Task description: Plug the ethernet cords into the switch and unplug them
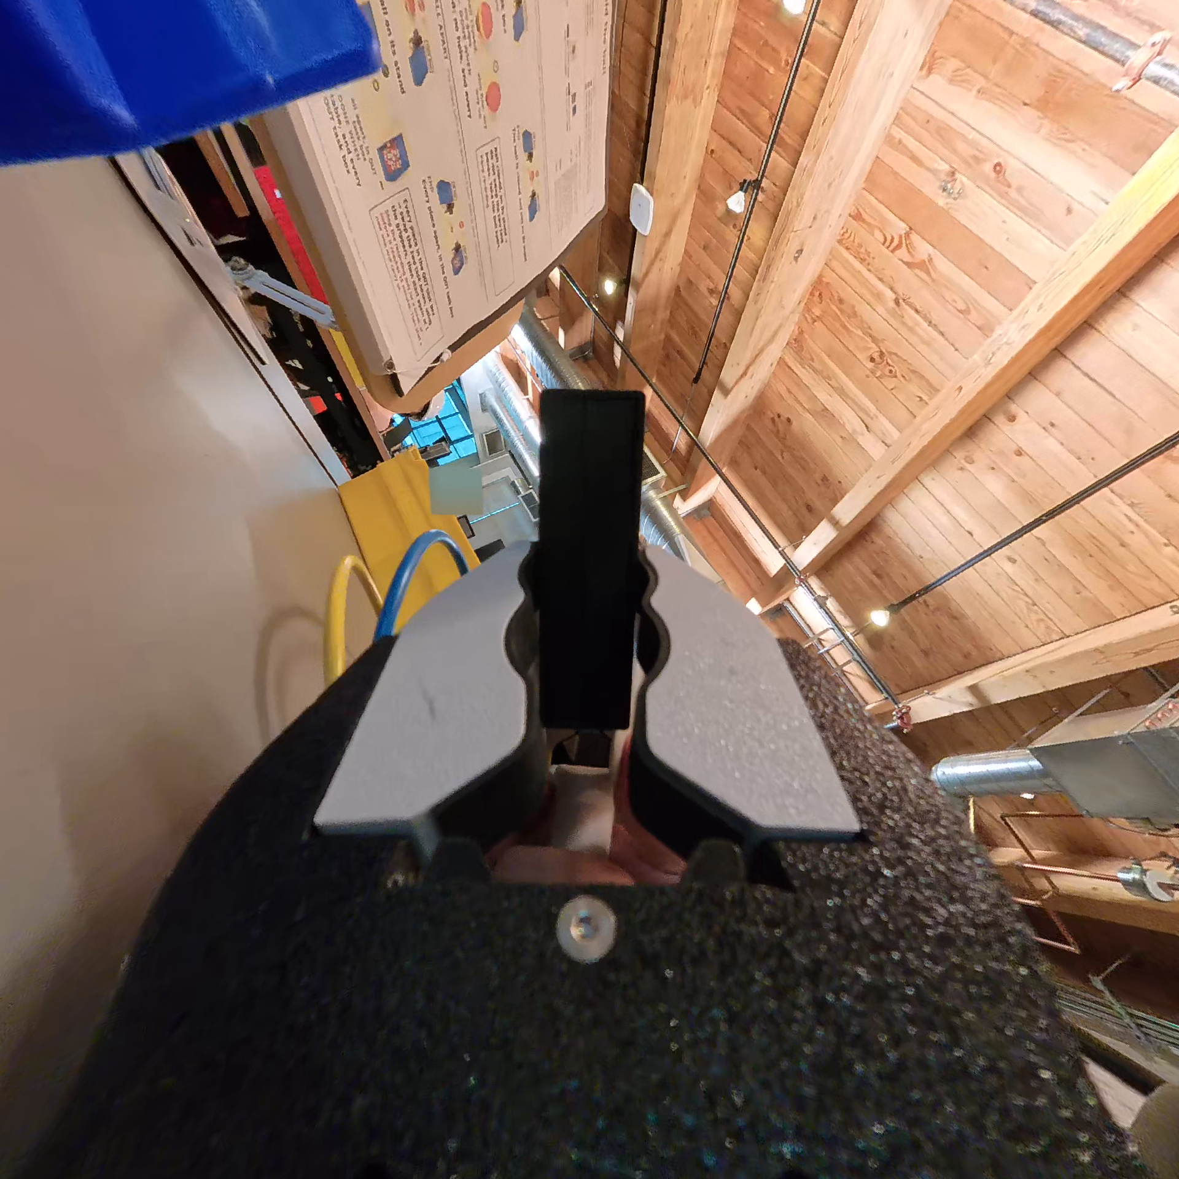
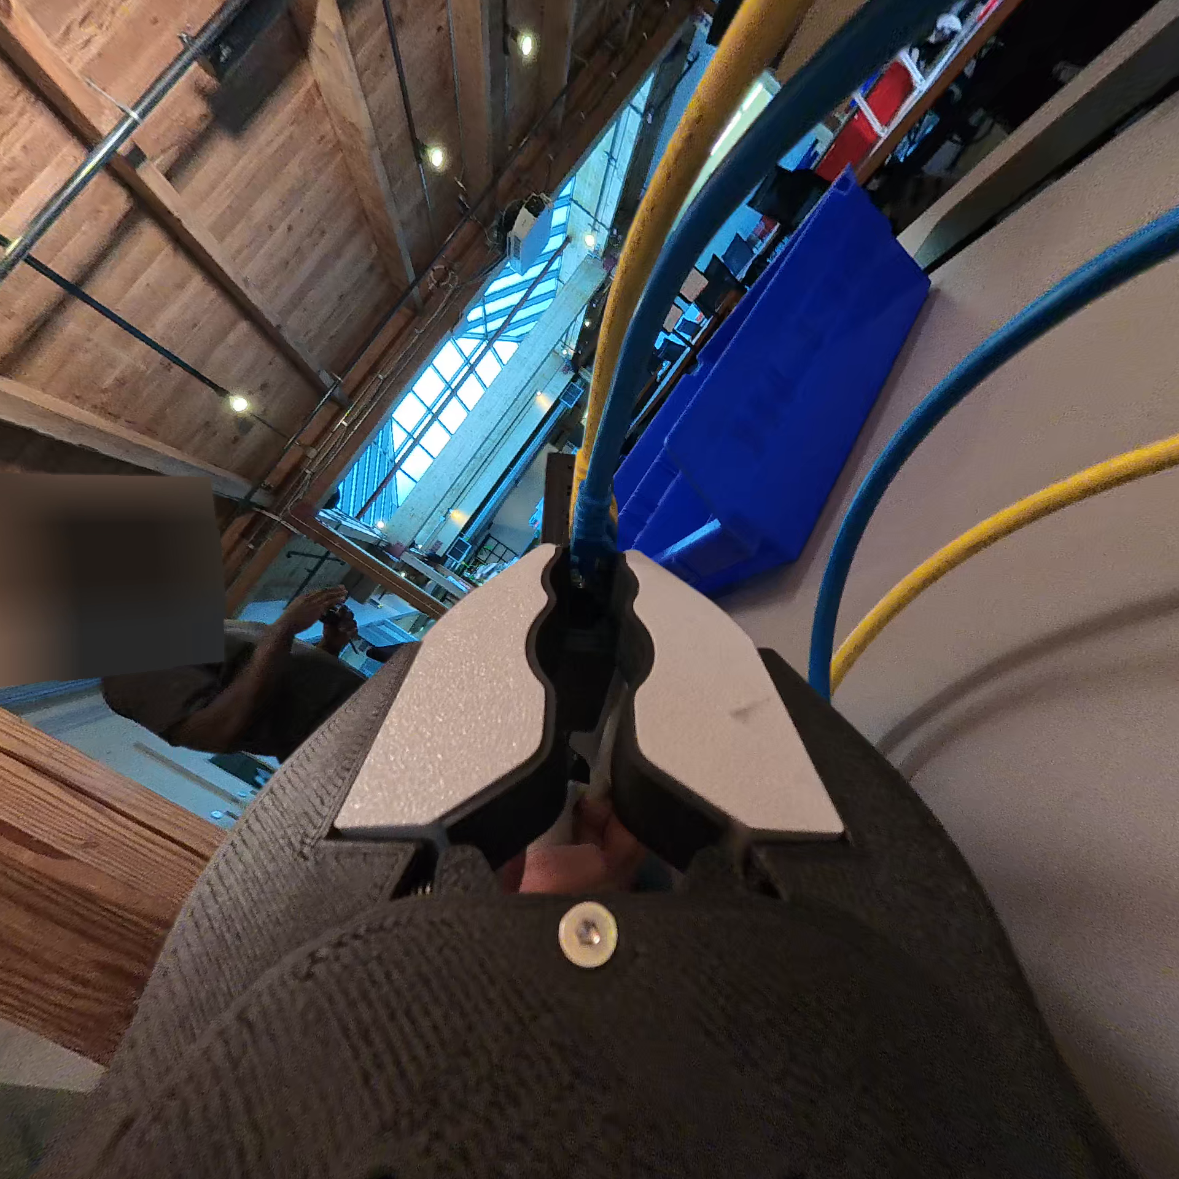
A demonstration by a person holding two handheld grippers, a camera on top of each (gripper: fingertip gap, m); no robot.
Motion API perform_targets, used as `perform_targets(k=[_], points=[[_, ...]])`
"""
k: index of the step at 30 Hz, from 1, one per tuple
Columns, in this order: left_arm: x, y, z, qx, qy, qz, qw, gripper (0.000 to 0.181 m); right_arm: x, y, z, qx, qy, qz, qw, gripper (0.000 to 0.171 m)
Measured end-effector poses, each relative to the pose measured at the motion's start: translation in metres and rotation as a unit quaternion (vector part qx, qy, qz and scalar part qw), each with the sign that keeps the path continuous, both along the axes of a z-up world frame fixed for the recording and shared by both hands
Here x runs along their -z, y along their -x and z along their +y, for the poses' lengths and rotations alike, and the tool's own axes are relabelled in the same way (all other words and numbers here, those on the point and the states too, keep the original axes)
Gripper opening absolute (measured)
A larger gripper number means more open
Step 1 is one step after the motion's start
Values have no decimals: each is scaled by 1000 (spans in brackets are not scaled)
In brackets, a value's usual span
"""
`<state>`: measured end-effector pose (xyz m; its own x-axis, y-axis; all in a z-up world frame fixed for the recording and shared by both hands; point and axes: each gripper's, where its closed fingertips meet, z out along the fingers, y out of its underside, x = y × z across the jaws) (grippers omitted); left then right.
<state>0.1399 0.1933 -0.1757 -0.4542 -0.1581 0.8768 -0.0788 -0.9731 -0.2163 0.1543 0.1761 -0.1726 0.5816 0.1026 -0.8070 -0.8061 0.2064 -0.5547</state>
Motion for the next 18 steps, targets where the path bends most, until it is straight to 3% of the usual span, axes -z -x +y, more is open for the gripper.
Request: perform_targets(k=[9,14,18], points=[[-2,1,3,36,70,-13,997,27,-4,2,4,-25,16,-45,999,14],[-10,3,1,5,-48,-21,999,26,-12,4,4,-44,-12,-39,998,14],[-7,3,5,36,38,-15,999,27,-9,3,8,-44,10,-59,997,14]])
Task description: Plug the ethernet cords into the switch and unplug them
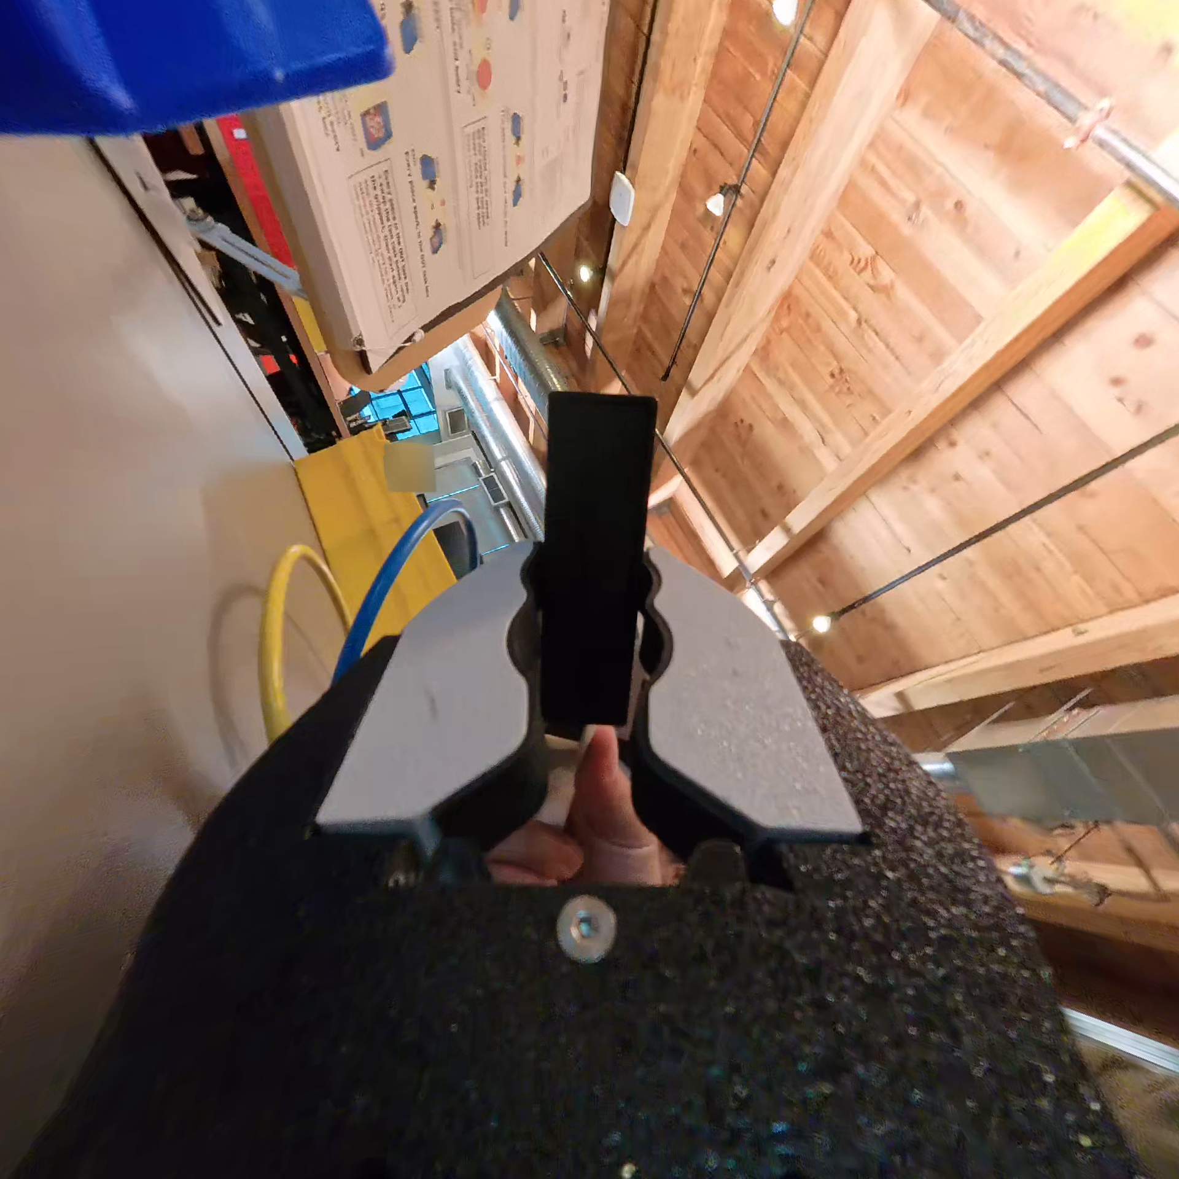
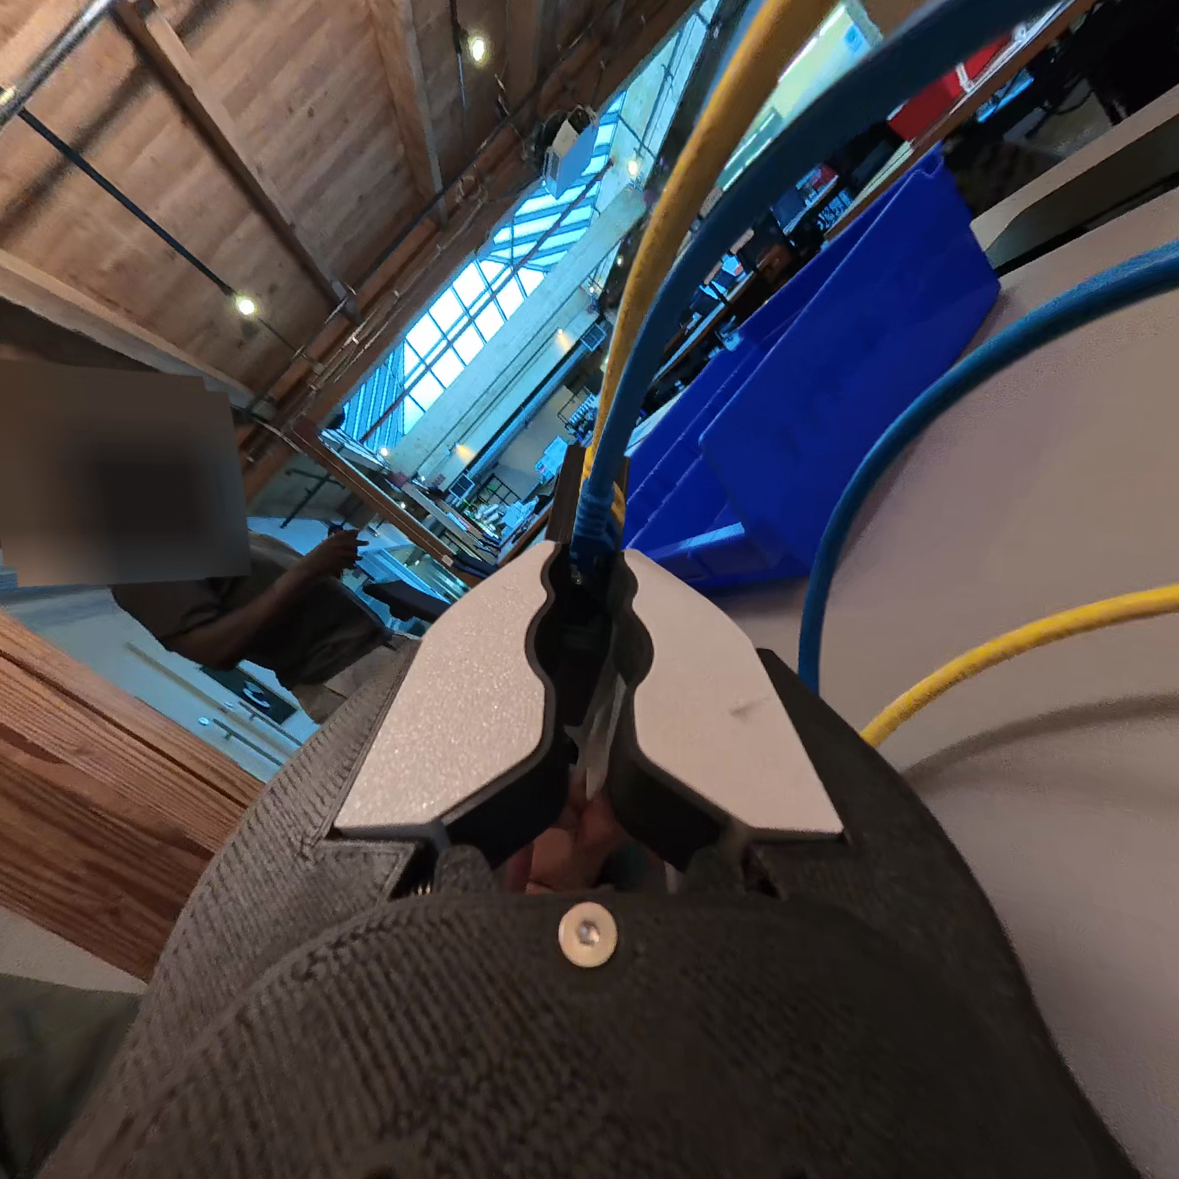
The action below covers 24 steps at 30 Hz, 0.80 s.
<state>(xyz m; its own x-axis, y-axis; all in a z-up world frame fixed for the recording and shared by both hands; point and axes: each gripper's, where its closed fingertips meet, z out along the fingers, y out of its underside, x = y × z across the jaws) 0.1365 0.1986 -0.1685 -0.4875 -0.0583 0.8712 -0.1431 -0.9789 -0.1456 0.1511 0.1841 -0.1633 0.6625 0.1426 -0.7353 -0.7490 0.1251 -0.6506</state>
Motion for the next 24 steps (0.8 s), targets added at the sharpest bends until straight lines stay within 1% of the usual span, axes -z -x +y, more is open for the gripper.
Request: perform_targets(k=[2,4,7,8,9,10,11,15,19,23,24], points=[[1,-1,-1,2,20,6,1000,27,0,-1,0,4,2,-2,1000,14],[1,-1,-2,-6,12,7,1000,26,-1,-2,-1,-3,-2,3,1000,14],[-2,-1,-5,-39,-84,11,996,26,-2,-4,-2,-10,-19,24,999,14],[-2,-1,-5,-41,-89,14,995,26,-2,-3,-2,-8,-19,22,1000,14],[-2,-1,-4,-33,-65,18,997,26,0,-3,-2,-9,-13,17,1000,14],[0,-1,-2,-29,-37,16,999,26,0,-2,0,-27,-10,29,999,14],[1,0,0,-35,-33,14,999,27,1,-1,1,-37,-9,44,998,14],[-6,3,3,-55,-53,13,997,27,-2,4,-2,-26,-35,74,996,14],[-3,2,5,-59,-36,16,997,27,4,4,-4,0,-36,91,995,14],[-3,3,8,-67,-35,17,997,27,9,4,-3,10,-38,106,994,23],[-4,3,8,-65,-39,15,997,28,8,3,-3,12,-45,111,993,22]])
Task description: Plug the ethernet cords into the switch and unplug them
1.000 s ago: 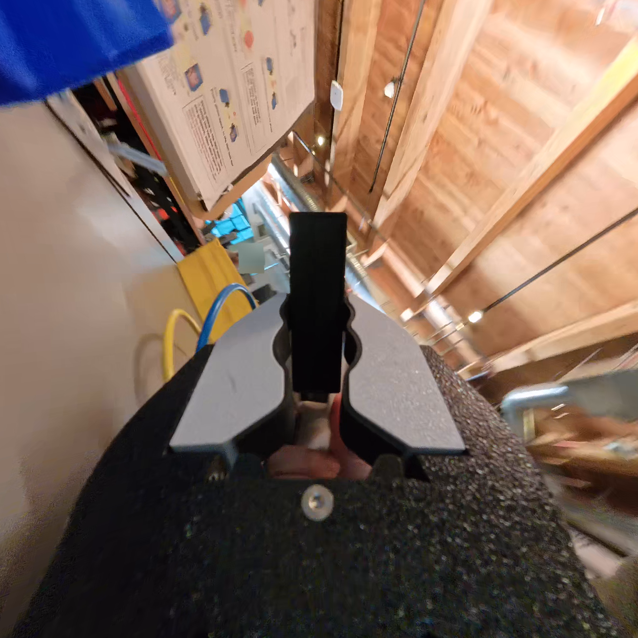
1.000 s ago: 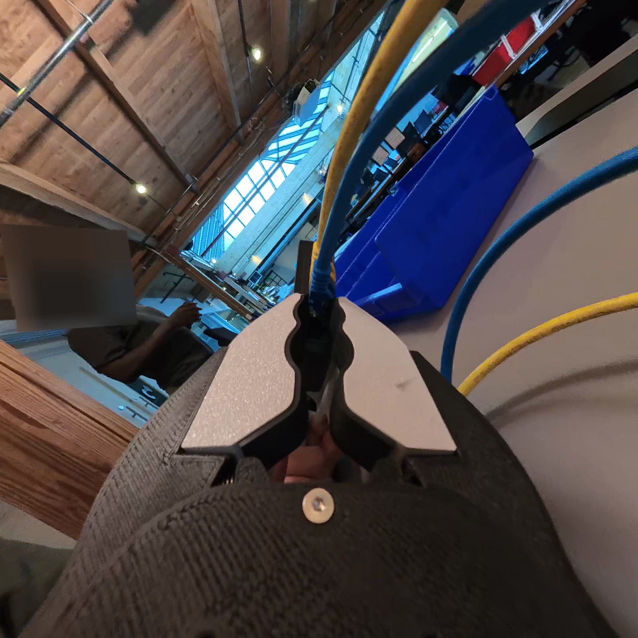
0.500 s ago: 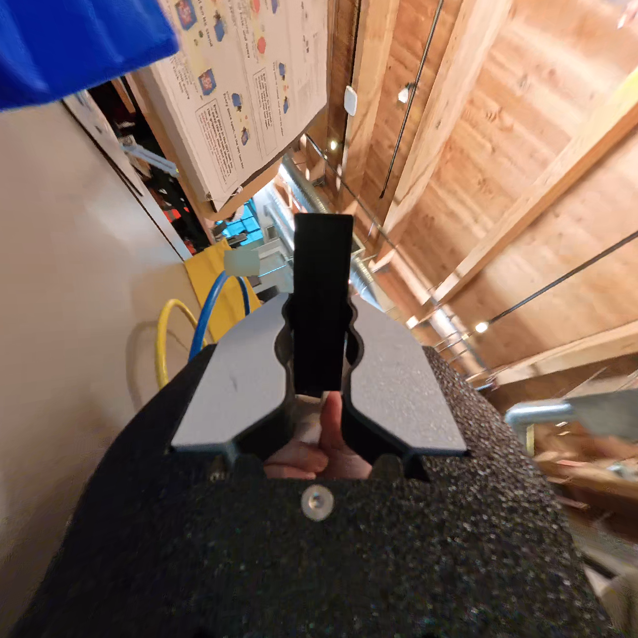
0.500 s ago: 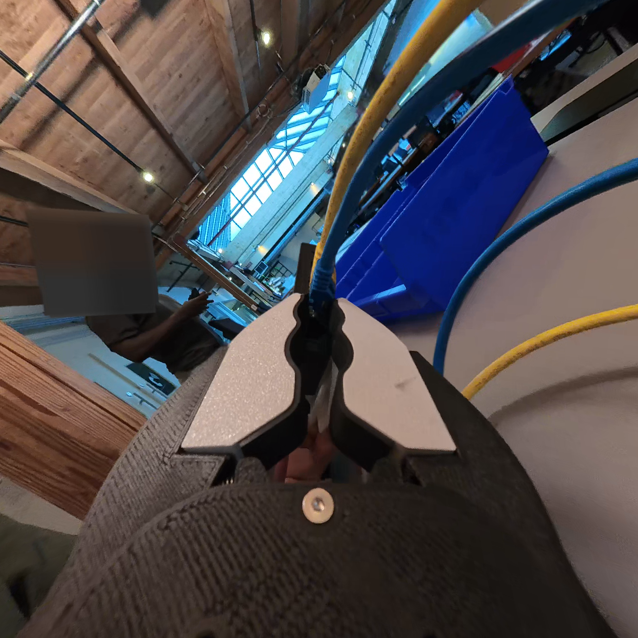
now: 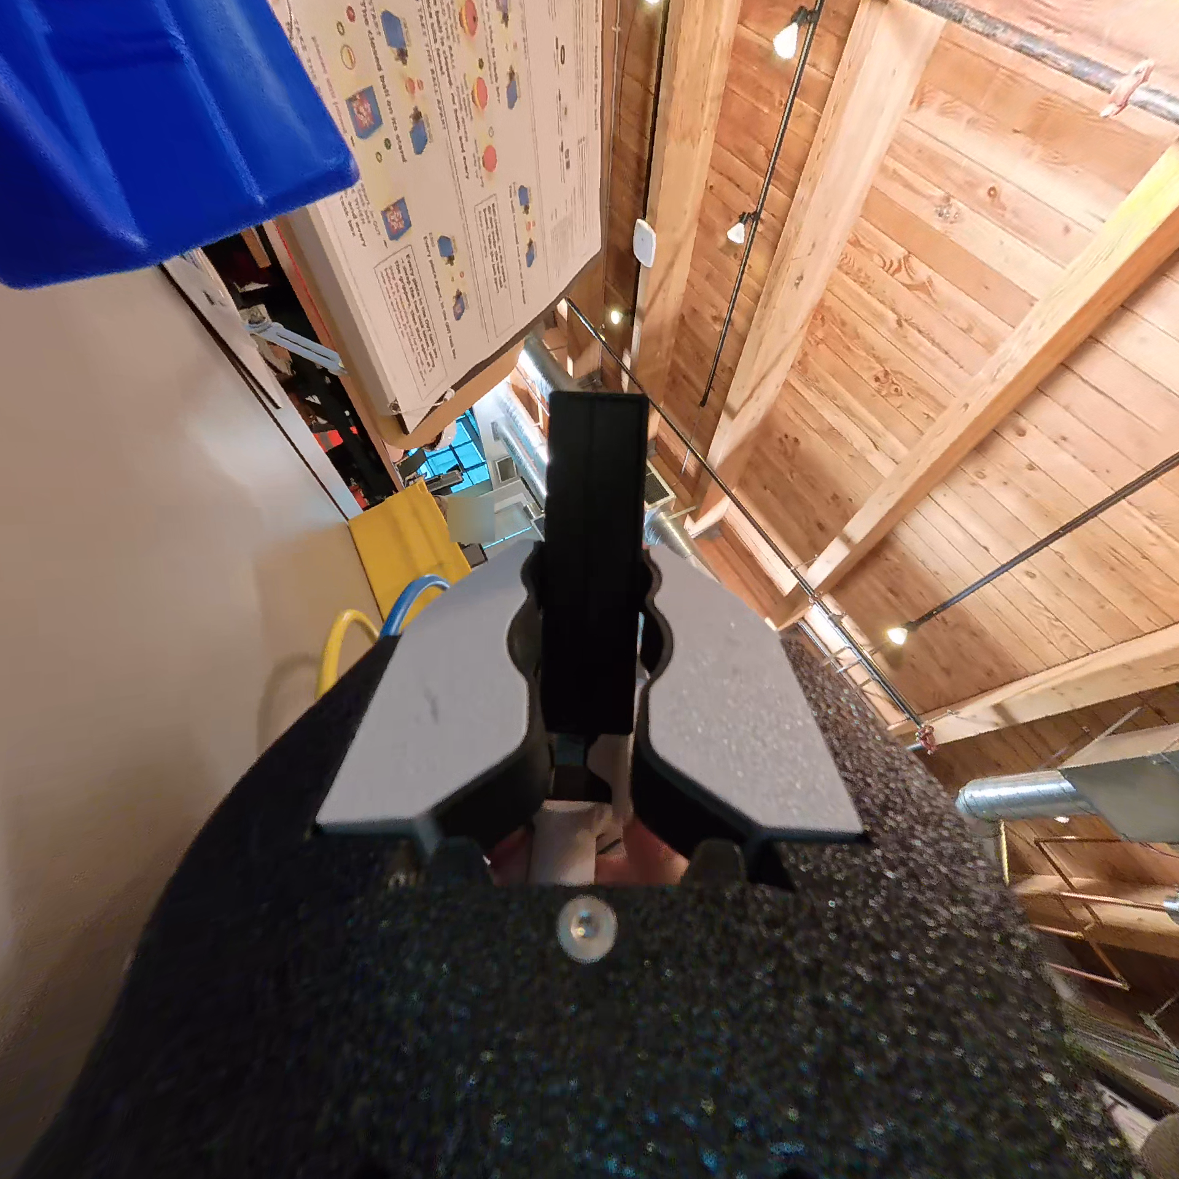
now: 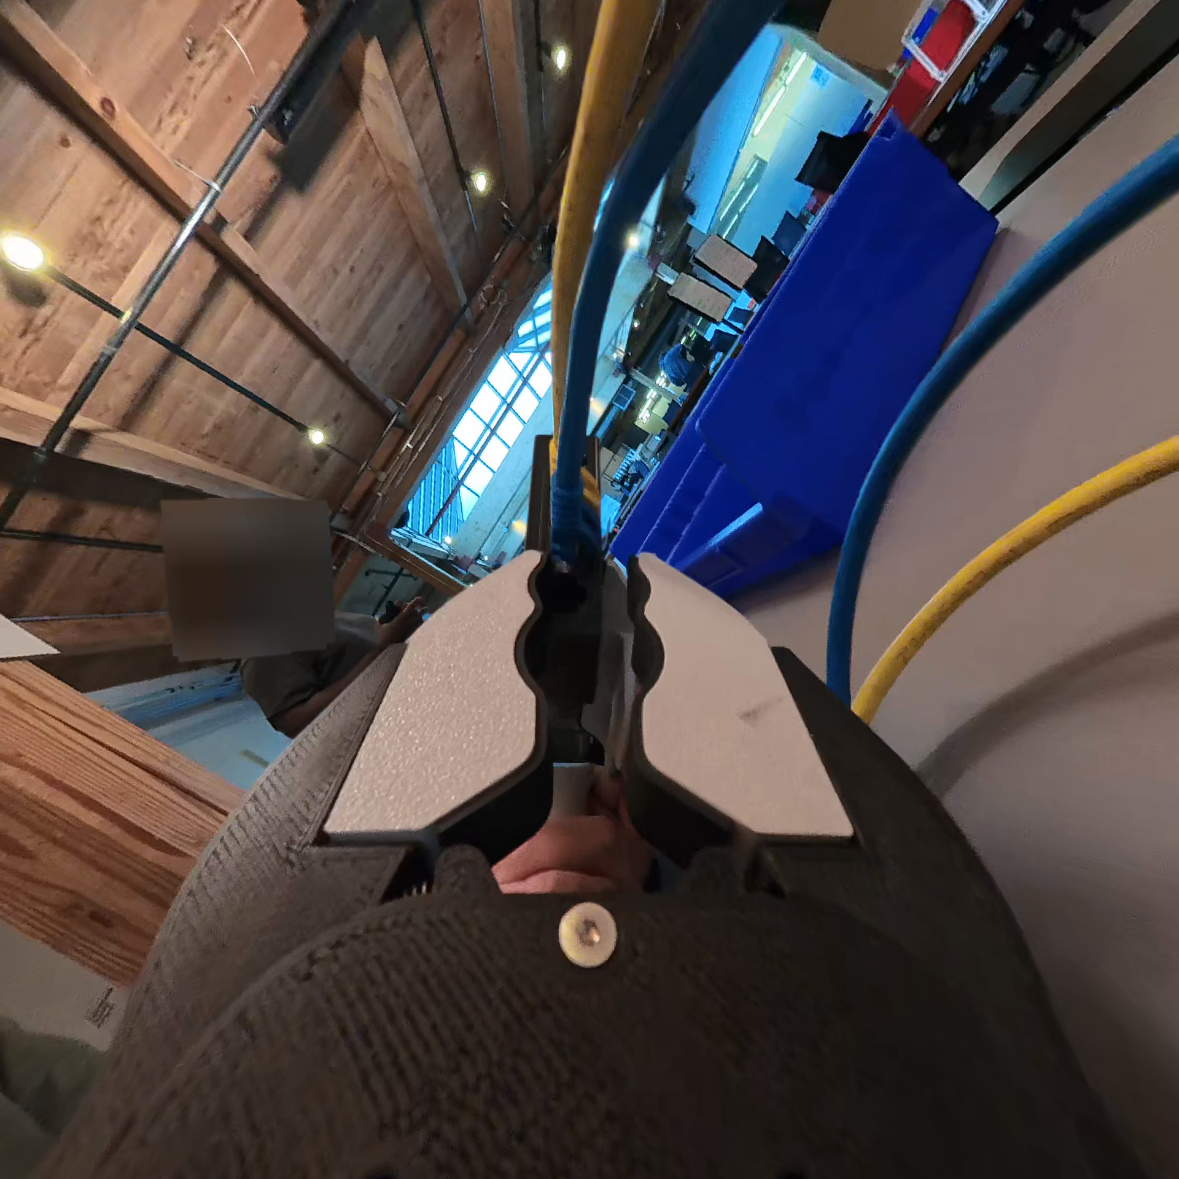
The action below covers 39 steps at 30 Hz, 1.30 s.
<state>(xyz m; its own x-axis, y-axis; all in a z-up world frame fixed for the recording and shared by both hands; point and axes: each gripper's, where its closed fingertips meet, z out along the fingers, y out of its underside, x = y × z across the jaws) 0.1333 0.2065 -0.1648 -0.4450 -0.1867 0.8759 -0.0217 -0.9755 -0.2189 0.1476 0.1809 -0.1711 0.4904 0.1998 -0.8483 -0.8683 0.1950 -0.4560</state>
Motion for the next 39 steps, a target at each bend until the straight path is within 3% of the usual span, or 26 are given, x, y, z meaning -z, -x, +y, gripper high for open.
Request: perform_targets(k=[11,22,26,29,30,32,34,39], points=[[2,-2,-4,2,-3,4,1000,27,-3,-1,-1,13,-15,10,1000,15],[8,-4,-5,-3,-13,8,1000,26,1,-3,0,36,20,-47,998,13],[4,-3,-7,34,39,-5,999,27,-7,-4,1,29,17,-63,997,13],[1,-3,-9,21,-20,-7,1000,26,-10,-7,1,22,8,-64,998,13],[0,-1,-3,9,-21,-7,1000,26,-15,-22,-7,58,-8,-51,997,11],[1,7,20,5,50,-24,998,27,-20,-43,-22,67,-8,-60,996,8],[9,9,32,-28,-3,7,1000,27,-14,-27,-19,22,52,-129,990,8],[-22,20,43,-76,-62,-27,995,26,-31,41,-34,-94,100,-249,959,7]])
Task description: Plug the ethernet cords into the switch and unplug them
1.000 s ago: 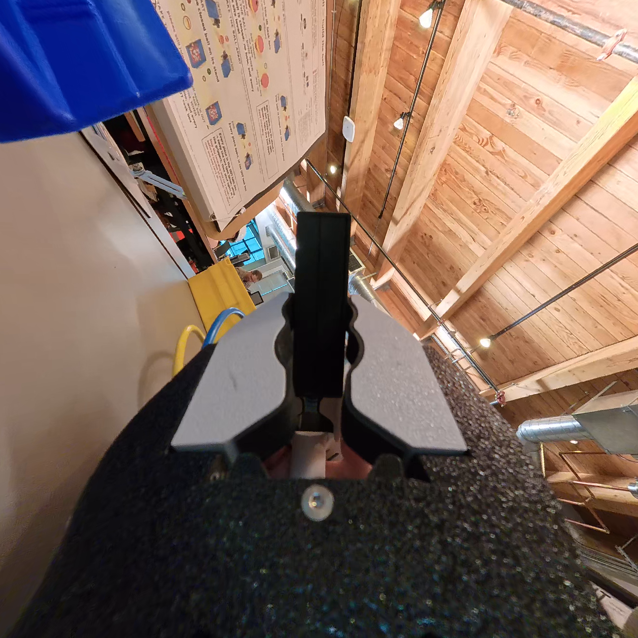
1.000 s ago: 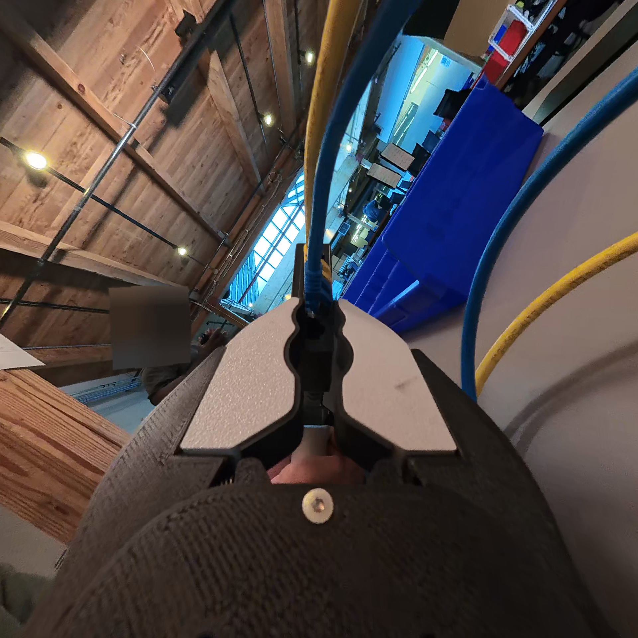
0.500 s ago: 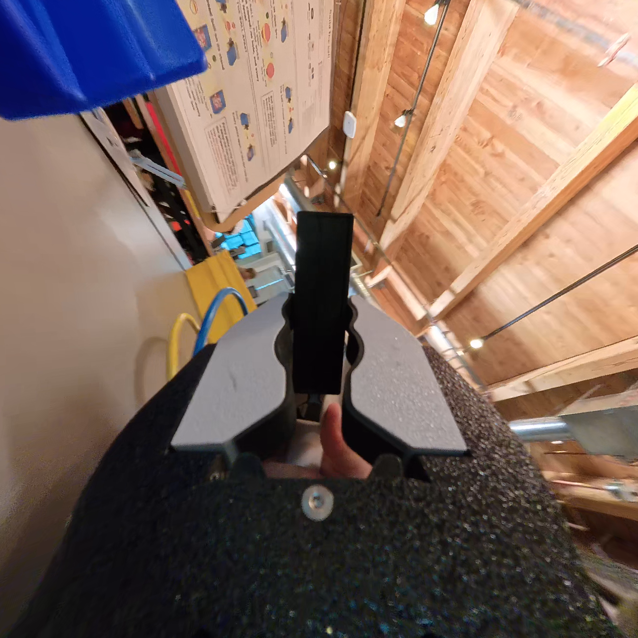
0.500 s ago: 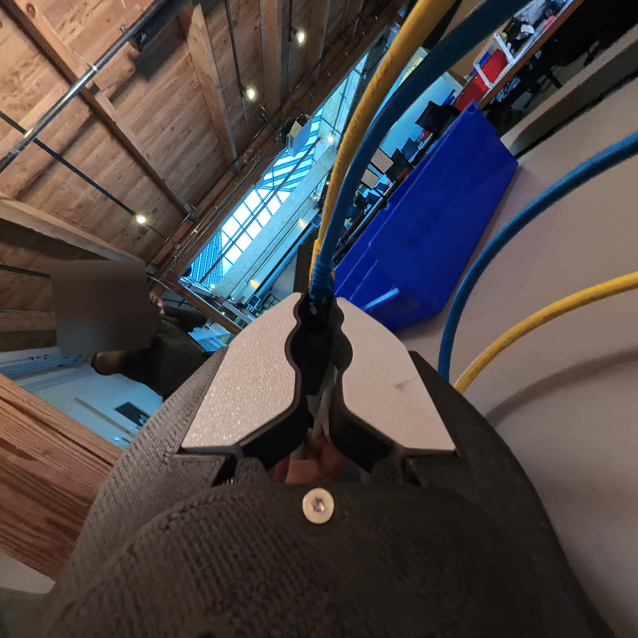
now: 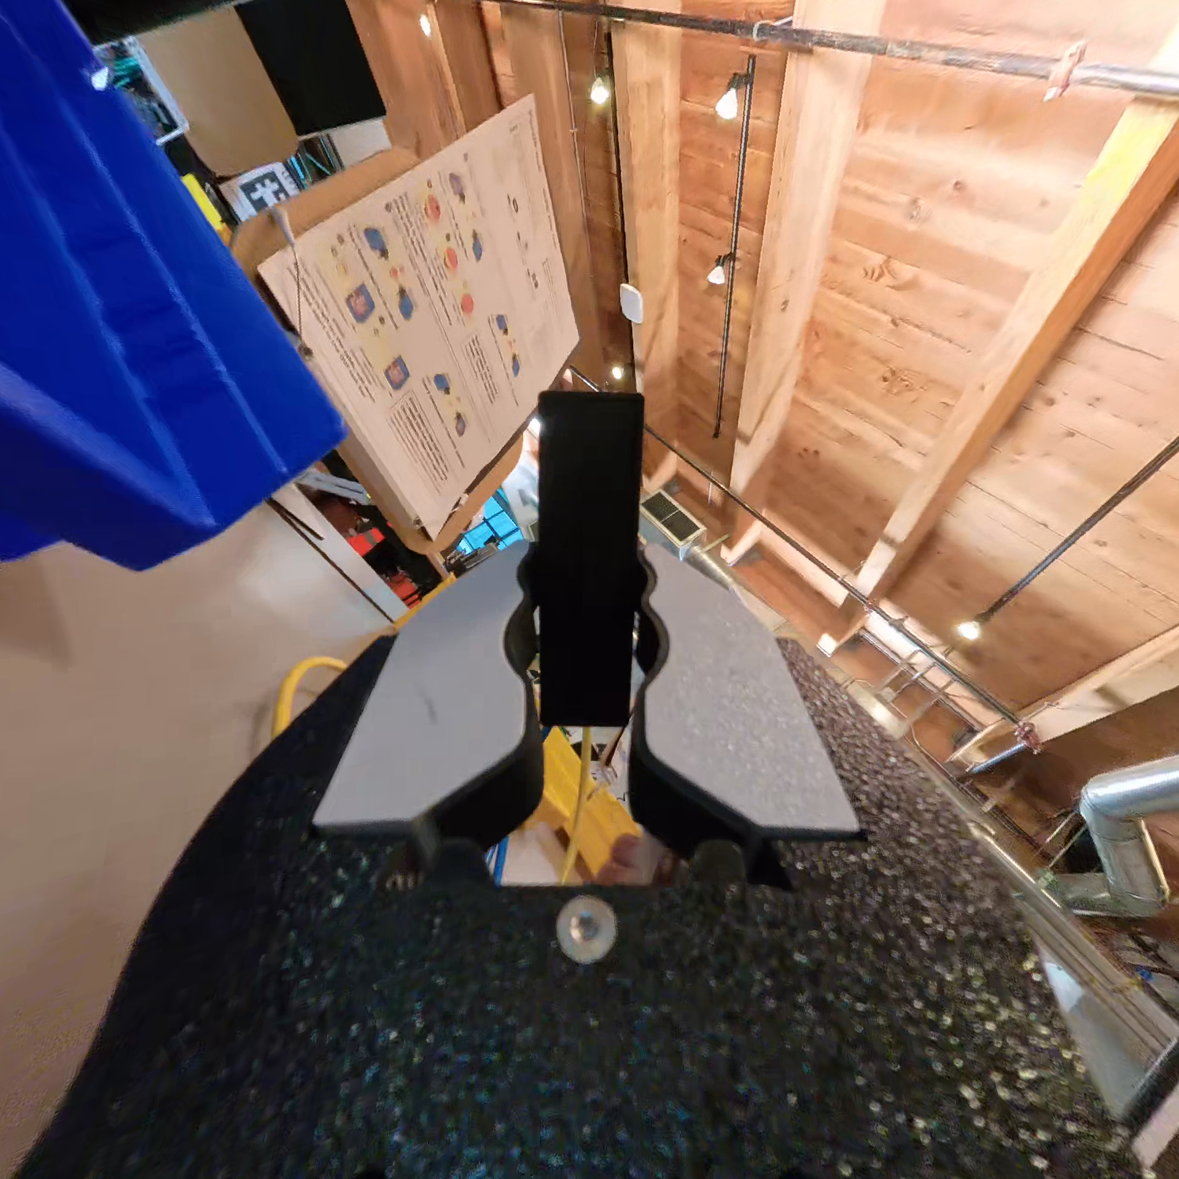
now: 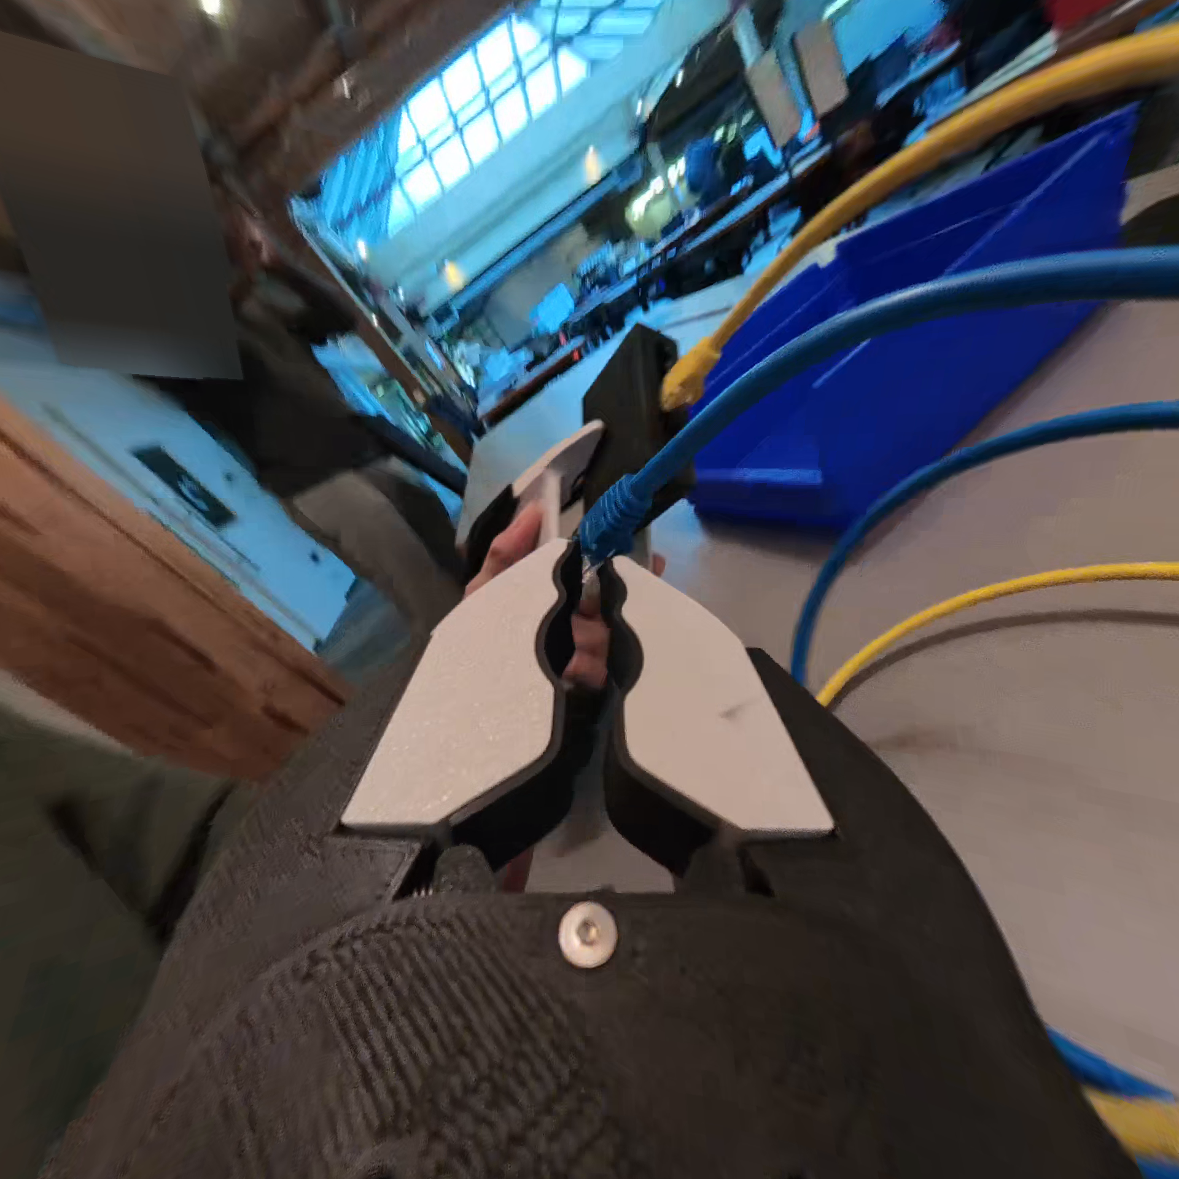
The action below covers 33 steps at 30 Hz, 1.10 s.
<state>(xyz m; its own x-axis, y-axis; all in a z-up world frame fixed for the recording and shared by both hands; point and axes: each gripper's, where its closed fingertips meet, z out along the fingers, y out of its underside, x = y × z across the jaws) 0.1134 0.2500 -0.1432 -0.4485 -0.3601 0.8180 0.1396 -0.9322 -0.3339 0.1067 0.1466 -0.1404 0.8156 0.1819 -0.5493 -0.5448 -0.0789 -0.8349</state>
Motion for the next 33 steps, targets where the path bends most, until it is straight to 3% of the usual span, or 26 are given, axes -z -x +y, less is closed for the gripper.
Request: perform_targets(k=[6,11,15,19,22,24,28,33], points=[[1,8,19,-39,-18,18,999,26,-50,49,-50,-188,62,-90,976,8],[9,6,20,-48,-42,37,997,27,-131,46,-88,-271,28,-88,958,7],[9,7,22,-52,-50,37,997,27,-210,7,-106,-223,-27,-114,968,7],[12,6,23,-51,-53,44,996,27,-263,-50,-117,-122,-24,-183,975,8],[18,3,21,-51,-65,59,995,26,-308,-73,-133,-91,-81,-140,983,7],[22,0,17,-47,-82,70,993,28,-300,-85,-131,-61,-36,-201,977,8],[24,-4,10,-37,-96,74,992,27,-290,-130,-129,-1,29,-218,975,8],[25,-5,7,-19,-81,71,994,27,-239,-214,-141,60,128,-169,975,7]])
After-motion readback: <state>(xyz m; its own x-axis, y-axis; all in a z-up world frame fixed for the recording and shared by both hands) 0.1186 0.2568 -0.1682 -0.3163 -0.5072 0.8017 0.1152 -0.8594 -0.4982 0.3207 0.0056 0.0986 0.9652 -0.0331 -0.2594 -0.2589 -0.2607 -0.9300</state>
